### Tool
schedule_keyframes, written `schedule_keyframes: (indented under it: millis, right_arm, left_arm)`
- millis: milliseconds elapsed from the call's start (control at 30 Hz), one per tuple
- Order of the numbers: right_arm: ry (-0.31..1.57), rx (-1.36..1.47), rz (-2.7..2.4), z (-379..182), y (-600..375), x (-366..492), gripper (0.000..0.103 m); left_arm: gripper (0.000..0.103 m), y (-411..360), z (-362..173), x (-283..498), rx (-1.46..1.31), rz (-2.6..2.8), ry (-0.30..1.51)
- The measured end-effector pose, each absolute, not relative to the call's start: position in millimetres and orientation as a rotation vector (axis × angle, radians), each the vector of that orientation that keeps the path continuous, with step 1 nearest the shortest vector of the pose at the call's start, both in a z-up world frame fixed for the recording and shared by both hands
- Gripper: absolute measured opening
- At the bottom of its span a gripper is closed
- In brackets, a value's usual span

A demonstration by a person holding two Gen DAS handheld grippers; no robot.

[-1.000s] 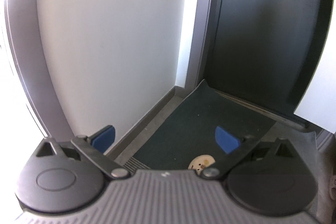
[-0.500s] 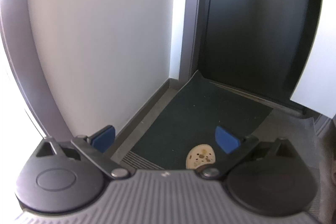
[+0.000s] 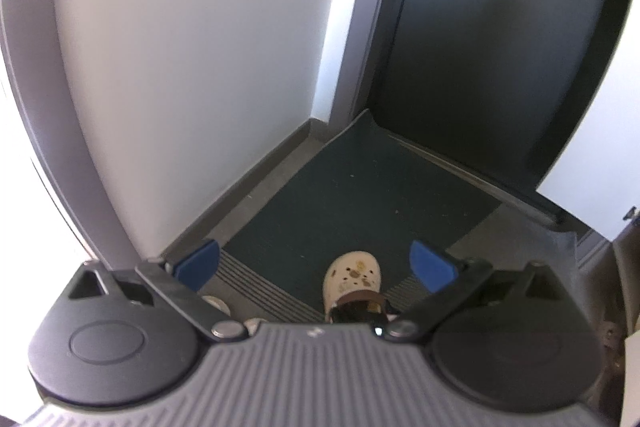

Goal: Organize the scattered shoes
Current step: 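Lower the cream clog beside its mate and open the right gripper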

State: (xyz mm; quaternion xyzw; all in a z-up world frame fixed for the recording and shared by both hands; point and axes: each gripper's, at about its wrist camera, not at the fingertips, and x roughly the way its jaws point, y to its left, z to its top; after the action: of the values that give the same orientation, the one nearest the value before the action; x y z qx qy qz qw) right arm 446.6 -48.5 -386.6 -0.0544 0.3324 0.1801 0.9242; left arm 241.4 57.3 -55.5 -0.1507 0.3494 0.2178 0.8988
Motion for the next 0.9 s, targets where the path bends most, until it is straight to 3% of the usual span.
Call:
schedule_keyframes:
  millis: [33,67,100,367,900]
  right_arm:
    - [0.683,-0.078,0.339,-388,-51,449,0.043]
    - [0.684,-0.044,0.308,-389,-54,451,0.029]
    - [0.69,-0.021,0.272,-388,-58,453,0.024]
    - [0.698,0.242,0.09,-393,-85,435,0.021]
    - [0.728,0.158,0.06,-389,-113,417,0.021]
  left_arm:
    - [0.103,56,-57,242,-0.3,0.448,0.725]
    - [0.103,55,-59,244,-0.299,0.437,0.727]
    - [0.103,55,-61,246,-0.298,0.426,0.729]
    - [0.103,50,-66,247,-0.304,0.427,0.73]
    - [0.103,41,-59,232,-0.275,0.409,0.718]
